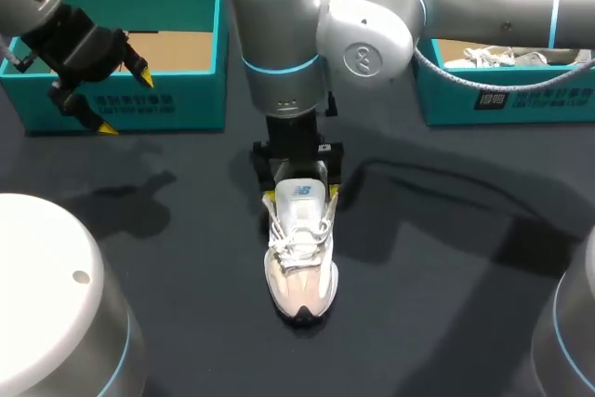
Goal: Take the shoe out of the shoebox, open the shoe tongue, remove and reinsert the insole, then place the shoe into the shoebox
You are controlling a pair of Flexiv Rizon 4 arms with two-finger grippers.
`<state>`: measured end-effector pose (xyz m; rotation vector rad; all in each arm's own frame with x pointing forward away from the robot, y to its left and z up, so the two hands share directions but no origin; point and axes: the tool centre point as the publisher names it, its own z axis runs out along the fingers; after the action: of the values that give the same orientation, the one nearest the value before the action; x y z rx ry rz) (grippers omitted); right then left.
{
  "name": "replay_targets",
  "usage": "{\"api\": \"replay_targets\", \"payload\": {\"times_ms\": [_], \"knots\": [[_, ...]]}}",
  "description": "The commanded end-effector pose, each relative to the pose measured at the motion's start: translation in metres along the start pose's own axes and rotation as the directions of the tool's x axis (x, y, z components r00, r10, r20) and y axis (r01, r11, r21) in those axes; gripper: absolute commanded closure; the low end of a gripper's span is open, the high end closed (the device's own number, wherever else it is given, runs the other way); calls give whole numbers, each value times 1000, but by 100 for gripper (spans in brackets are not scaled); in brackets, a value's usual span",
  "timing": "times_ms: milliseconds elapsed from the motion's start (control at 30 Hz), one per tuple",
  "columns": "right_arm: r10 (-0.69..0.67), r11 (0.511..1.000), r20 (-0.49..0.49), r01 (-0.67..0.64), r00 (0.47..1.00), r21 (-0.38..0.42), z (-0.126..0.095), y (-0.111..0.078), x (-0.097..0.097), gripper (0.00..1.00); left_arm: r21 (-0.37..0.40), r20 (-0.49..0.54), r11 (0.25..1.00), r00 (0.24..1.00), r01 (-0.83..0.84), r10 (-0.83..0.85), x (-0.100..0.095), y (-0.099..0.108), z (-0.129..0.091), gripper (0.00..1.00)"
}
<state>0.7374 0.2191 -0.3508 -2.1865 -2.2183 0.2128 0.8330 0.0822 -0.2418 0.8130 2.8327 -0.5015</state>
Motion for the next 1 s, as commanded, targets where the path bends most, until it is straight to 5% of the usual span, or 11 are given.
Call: {"api": "replay_targets", "payload": {"times_ms": [33,1000], "knots": [[11,1000,-8,-11,1000,-7,-1,-9,-4,0,-2,-1,1000,1000,-1,1,1,0,-1,0],[18,999,-45,-17,999,30,-19,-62,-2,0,-2,-1,1000,1000,-1,1,1,0,-1,0]]}}
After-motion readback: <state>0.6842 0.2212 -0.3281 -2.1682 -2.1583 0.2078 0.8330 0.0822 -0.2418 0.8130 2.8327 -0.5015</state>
